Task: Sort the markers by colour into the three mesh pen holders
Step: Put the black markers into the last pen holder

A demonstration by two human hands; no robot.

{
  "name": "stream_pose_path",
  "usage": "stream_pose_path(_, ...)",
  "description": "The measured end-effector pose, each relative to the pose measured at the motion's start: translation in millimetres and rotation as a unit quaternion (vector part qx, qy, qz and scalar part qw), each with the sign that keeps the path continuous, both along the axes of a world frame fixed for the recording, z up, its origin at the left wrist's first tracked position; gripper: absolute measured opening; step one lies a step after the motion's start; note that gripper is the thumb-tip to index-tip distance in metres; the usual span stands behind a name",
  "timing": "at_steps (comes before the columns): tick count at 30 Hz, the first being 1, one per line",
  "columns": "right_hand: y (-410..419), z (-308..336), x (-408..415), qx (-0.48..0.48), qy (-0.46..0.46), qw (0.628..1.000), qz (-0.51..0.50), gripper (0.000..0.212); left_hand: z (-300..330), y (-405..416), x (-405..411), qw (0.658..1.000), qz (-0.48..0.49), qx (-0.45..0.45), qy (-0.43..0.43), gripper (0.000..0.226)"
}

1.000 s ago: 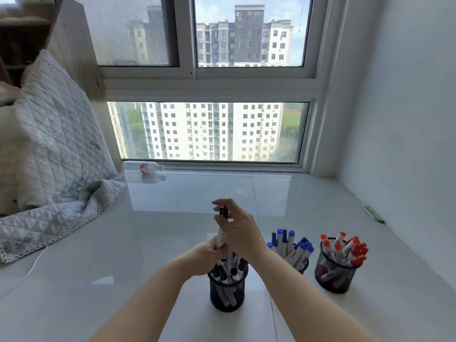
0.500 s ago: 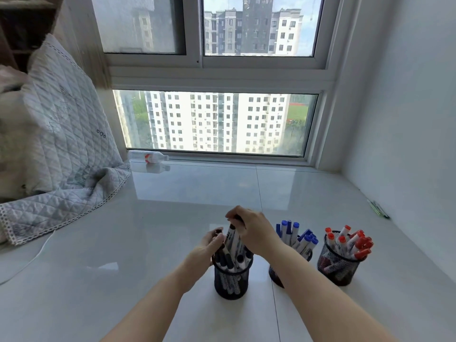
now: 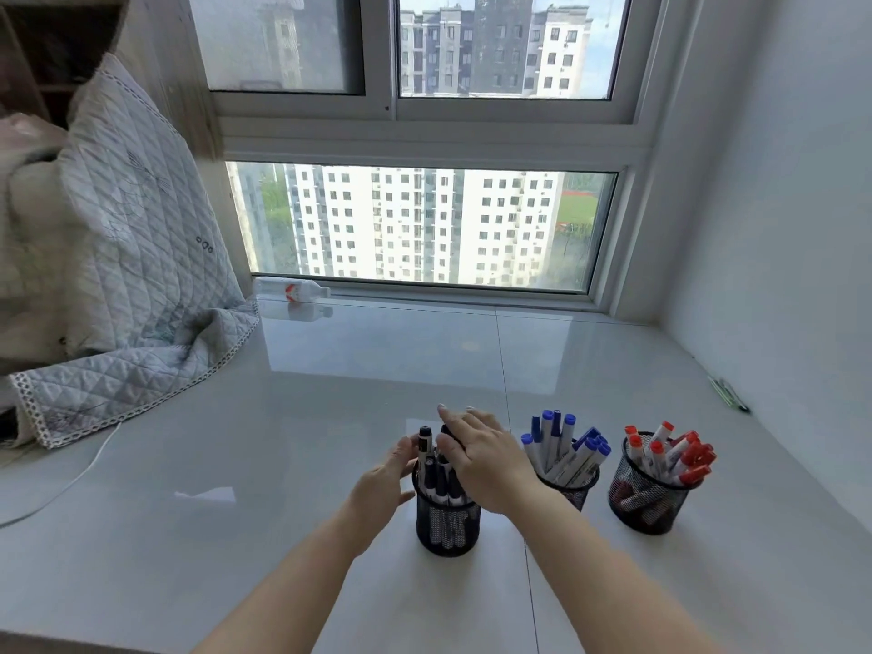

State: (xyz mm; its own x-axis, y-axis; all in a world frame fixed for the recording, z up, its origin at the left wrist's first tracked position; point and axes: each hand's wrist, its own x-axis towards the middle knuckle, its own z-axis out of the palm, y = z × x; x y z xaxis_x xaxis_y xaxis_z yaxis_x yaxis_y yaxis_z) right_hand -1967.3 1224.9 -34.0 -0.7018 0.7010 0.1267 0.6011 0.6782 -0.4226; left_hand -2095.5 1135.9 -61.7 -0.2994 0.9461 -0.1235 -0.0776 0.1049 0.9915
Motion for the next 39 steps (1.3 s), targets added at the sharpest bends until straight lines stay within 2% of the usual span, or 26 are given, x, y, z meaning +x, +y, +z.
stream_pose_path(2,3,3,1,-0.011,-0.033,0.999,0.003,0.049,0,-1,-1,0.999,0.009,-0.001,0.031,0.031)
stream_pose_path(4,4,6,4,-0.05,-0.008,0.999,0.006,0.048,0,0,-2,0.997,0.012,0.004,0.075,0.024)
stream_pose_path(8,-3,3,15,-0.06,0.172,0.983,-0.034,0.032,1,3,-5,0.989,0.016,0.03,0.147,0.031)
stream_pose_path(10,-6,3,21,-0.022,0.207,0.977,-0.04,0.022,2,2,-7,0.982,0.012,0.036,0.183,0.036)
stream_pose_path(13,-12,3,29,0.064,0.176,0.982,-0.013,0.01,3,1,-11,0.972,0.0,0.038,0.231,0.042)
stream_pose_path(17,-19,3,33,0.118,0.099,0.988,0.009,0.024,10,5,-14,0.96,-0.012,0.027,0.278,0.041)
stream_pose_path(20,-22,3,30,0.151,0.063,0.986,0.013,0.029,16,11,-15,0.95,-0.018,0.004,0.312,0.027)
stream_pose_path(22,-22,2,27,0.169,0.048,0.984,0.024,0.03,19,17,-14,0.934,-0.03,-0.019,0.356,0.019)
stream_pose_path(25,-18,3,26,0.187,0.015,0.982,0.019,0.033,27,27,-11,0.913,-0.049,-0.055,0.401,0.02)
stream_pose_path(32,-15,7,37,0.098,0.083,0.992,-0.004,0.024,37,37,-4,0.894,-0.064,-0.095,0.434,0.008)
stream_pose_path(36,-17,11,45,0.03,0.175,0.983,-0.044,0.012,43,36,1,0.886,-0.056,-0.085,0.453,0.014)
stream_pose_path(39,-16,16,50,0.011,0.248,0.966,-0.075,0.013,45,31,2,0.875,-0.032,-0.073,0.478,0.019)
